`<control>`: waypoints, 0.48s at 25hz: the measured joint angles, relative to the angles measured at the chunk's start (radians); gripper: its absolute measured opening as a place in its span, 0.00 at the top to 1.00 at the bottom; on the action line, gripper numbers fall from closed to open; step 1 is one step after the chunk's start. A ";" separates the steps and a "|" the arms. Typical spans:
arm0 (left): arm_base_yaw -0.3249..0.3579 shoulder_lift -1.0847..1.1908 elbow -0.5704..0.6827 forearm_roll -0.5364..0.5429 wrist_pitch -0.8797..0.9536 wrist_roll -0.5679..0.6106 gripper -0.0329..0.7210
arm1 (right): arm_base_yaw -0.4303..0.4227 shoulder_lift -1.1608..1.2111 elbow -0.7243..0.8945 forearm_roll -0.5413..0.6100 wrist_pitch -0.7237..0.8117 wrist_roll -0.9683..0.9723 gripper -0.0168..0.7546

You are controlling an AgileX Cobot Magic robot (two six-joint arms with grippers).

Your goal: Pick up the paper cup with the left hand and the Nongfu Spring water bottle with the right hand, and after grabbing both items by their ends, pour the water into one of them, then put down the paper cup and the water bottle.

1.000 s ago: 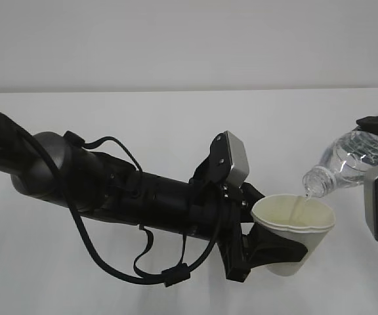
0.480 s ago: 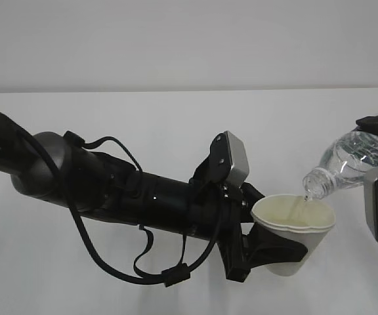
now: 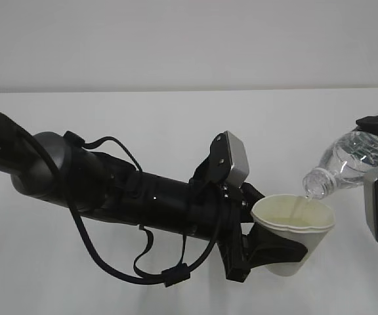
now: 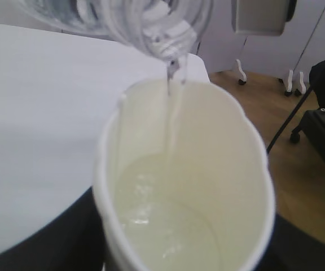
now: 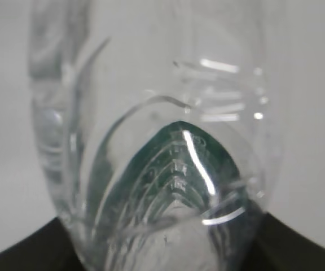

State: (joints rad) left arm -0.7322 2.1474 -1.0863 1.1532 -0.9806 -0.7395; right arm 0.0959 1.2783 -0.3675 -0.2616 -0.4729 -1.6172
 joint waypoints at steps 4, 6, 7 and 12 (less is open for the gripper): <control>0.000 0.000 0.000 0.000 0.000 0.000 0.39 | 0.000 0.000 0.000 0.000 0.000 0.000 0.46; 0.000 0.000 0.000 0.000 0.000 0.000 0.39 | 0.000 0.000 0.000 0.000 0.000 0.000 0.46; 0.000 0.000 0.000 0.000 0.000 0.000 0.39 | 0.000 0.000 0.000 0.000 0.000 0.000 0.46; 0.000 0.000 0.000 0.000 0.000 0.000 0.39 | 0.000 0.000 0.000 0.000 0.000 0.000 0.46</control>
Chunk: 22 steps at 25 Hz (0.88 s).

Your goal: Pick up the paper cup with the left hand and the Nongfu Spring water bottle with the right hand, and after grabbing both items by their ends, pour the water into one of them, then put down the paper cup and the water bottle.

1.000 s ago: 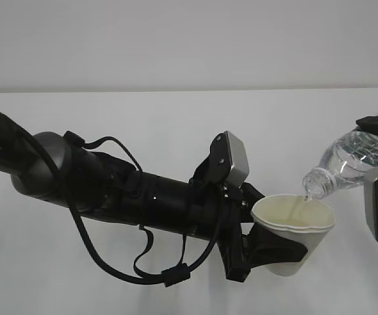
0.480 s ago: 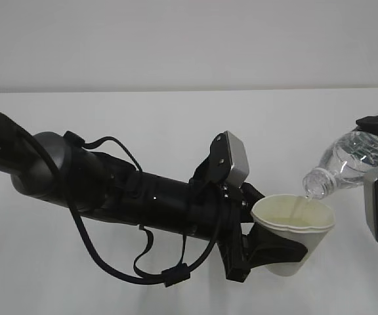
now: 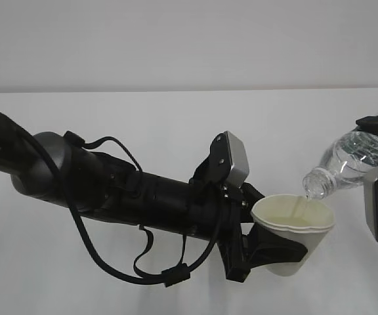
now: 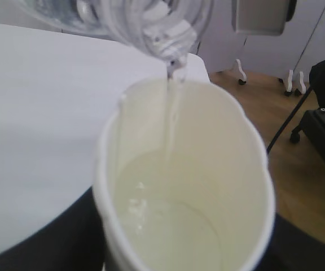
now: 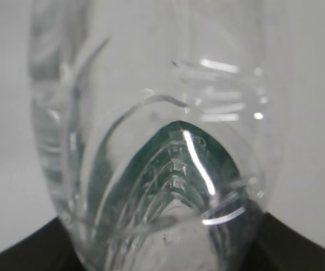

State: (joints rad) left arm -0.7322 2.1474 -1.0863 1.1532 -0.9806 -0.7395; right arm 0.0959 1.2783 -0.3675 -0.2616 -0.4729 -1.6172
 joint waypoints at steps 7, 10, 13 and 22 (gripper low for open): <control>0.000 0.001 0.000 0.000 0.000 0.000 0.39 | 0.000 0.000 0.000 0.000 0.000 0.000 0.46; 0.000 0.001 0.000 0.000 0.000 0.000 0.39 | 0.000 0.000 0.000 0.000 0.000 0.000 0.46; 0.000 0.001 0.000 0.000 0.000 0.000 0.39 | 0.000 0.000 0.000 0.000 0.000 0.000 0.46; 0.000 0.001 0.000 0.000 0.000 0.000 0.39 | 0.000 0.000 0.000 0.000 0.000 0.000 0.46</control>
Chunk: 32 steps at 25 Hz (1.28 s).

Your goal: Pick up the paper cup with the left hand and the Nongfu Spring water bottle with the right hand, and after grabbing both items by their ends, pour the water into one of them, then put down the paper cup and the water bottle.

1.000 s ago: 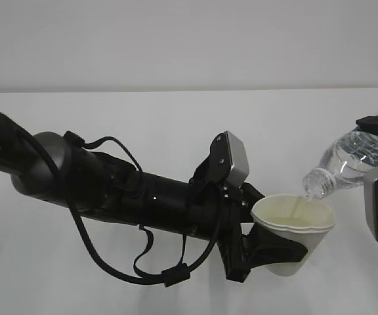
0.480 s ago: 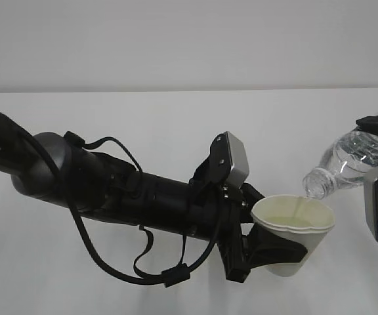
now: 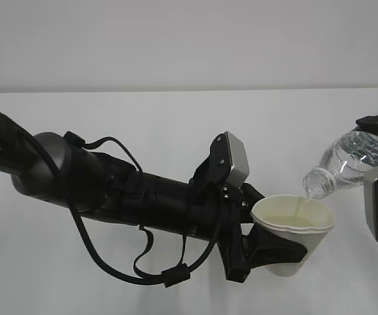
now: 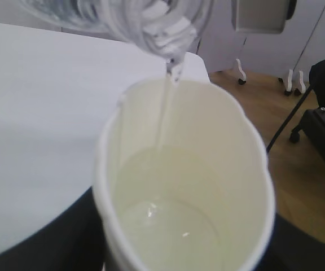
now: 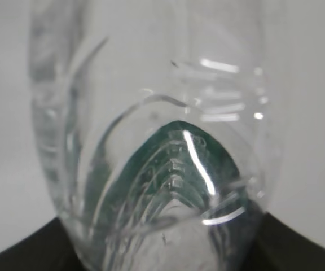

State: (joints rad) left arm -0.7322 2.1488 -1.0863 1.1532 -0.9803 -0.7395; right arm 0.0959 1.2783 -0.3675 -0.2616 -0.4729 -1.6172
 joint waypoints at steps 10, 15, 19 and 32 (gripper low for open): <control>0.000 0.000 0.000 0.000 0.002 0.000 0.39 | 0.000 0.000 0.000 0.000 -0.005 0.000 0.46; 0.000 0.000 0.000 0.000 0.002 0.000 0.39 | 0.000 0.000 0.000 0.000 -0.007 -0.004 0.46; 0.000 0.000 0.000 0.000 0.002 0.000 0.39 | 0.000 0.000 0.000 0.000 -0.007 -0.006 0.46; 0.000 0.000 0.000 0.000 0.002 0.000 0.39 | 0.000 0.000 0.000 0.000 -0.007 -0.019 0.46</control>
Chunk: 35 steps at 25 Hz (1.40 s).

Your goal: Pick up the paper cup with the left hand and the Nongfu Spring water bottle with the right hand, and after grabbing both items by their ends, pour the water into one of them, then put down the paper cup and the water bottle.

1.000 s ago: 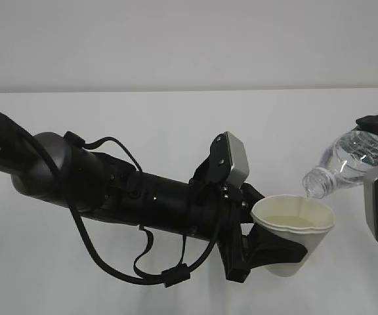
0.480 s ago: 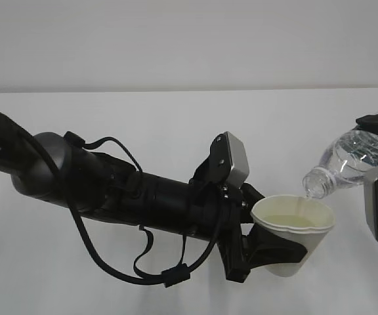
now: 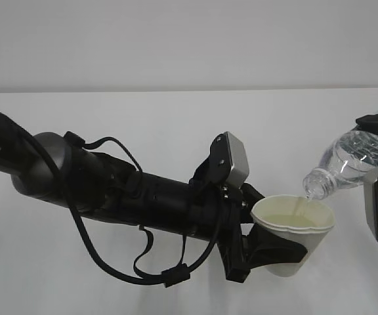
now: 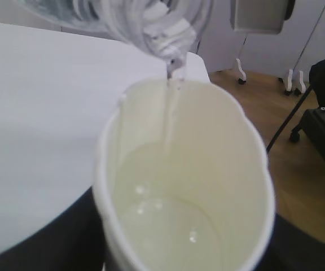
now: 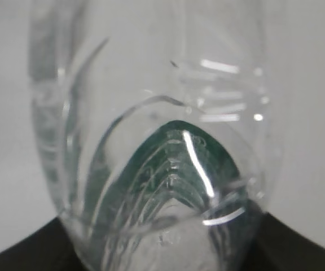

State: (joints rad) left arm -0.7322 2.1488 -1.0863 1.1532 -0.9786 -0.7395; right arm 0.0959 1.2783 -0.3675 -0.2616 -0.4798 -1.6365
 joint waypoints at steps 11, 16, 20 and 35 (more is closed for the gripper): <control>0.000 0.000 0.000 0.000 0.000 0.000 0.39 | 0.000 0.000 0.000 0.000 -0.002 -0.004 0.46; 0.000 0.000 0.000 0.001 0.000 0.000 0.39 | 0.000 0.000 0.000 0.000 -0.005 -0.004 0.46; 0.000 0.000 0.000 0.001 0.000 0.000 0.39 | 0.000 0.000 0.000 0.000 -0.005 -0.004 0.46; 0.000 0.000 0.000 0.002 0.000 0.000 0.39 | 0.000 0.000 0.000 0.000 -0.007 -0.004 0.46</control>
State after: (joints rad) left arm -0.7322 2.1488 -1.0863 1.1555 -0.9786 -0.7395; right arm 0.0959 1.2783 -0.3675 -0.2616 -0.4868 -1.6405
